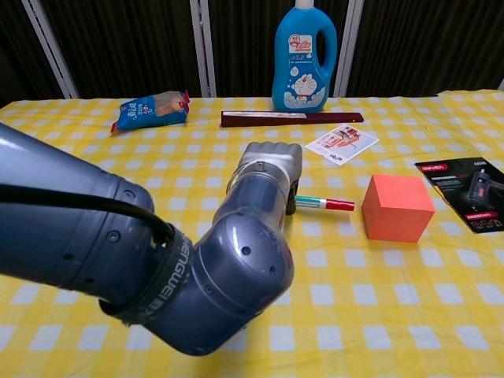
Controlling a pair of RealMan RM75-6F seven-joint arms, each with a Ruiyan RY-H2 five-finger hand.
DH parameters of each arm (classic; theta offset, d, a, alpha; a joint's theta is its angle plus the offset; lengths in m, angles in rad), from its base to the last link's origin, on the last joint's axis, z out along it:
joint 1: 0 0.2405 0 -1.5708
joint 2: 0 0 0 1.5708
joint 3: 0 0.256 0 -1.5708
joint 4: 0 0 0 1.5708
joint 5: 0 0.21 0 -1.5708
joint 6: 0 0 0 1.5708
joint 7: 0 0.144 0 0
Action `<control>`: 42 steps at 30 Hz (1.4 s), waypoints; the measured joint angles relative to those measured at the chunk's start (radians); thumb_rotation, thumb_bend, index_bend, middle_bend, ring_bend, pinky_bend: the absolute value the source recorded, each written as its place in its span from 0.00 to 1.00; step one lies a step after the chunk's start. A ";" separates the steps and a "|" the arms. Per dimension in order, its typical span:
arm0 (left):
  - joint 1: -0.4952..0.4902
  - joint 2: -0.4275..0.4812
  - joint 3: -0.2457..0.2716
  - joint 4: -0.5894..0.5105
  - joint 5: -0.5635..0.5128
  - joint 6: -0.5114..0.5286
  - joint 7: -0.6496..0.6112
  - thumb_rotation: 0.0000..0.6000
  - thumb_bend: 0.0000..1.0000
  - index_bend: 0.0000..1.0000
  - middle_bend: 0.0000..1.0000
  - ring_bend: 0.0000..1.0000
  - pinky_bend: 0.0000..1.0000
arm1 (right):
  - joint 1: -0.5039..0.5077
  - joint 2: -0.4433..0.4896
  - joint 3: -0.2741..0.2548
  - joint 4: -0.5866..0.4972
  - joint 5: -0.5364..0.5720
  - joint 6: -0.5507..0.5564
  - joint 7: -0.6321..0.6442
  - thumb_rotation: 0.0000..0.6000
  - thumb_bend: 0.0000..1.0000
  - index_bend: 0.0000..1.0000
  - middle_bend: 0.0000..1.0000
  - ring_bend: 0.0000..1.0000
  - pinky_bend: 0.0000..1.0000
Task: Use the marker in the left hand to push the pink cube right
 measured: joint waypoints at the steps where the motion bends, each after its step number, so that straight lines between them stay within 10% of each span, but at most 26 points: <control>1: 0.014 0.005 0.006 -0.006 0.009 0.007 0.001 1.00 0.48 0.56 0.14 0.01 0.11 | 0.000 0.000 0.000 0.000 0.001 0.000 0.001 1.00 0.38 0.00 0.00 0.00 0.00; 11: 0.188 0.184 0.094 -0.236 0.107 0.077 -0.014 1.00 0.48 0.55 0.14 0.01 0.11 | 0.000 -0.003 0.002 -0.003 0.005 -0.001 -0.012 1.00 0.38 0.00 0.00 0.00 0.00; 23: 0.504 0.609 0.266 -0.672 0.228 0.157 -0.115 1.00 0.47 0.54 0.14 0.01 0.11 | 0.004 -0.012 0.004 -0.006 0.007 -0.002 -0.040 1.00 0.38 0.00 0.00 0.00 0.00; 42: 0.655 0.761 0.354 -0.664 0.336 0.044 -0.271 1.00 0.30 0.38 0.05 0.00 0.07 | 0.010 -0.020 0.009 -0.007 0.016 -0.008 -0.054 1.00 0.38 0.00 0.00 0.00 0.00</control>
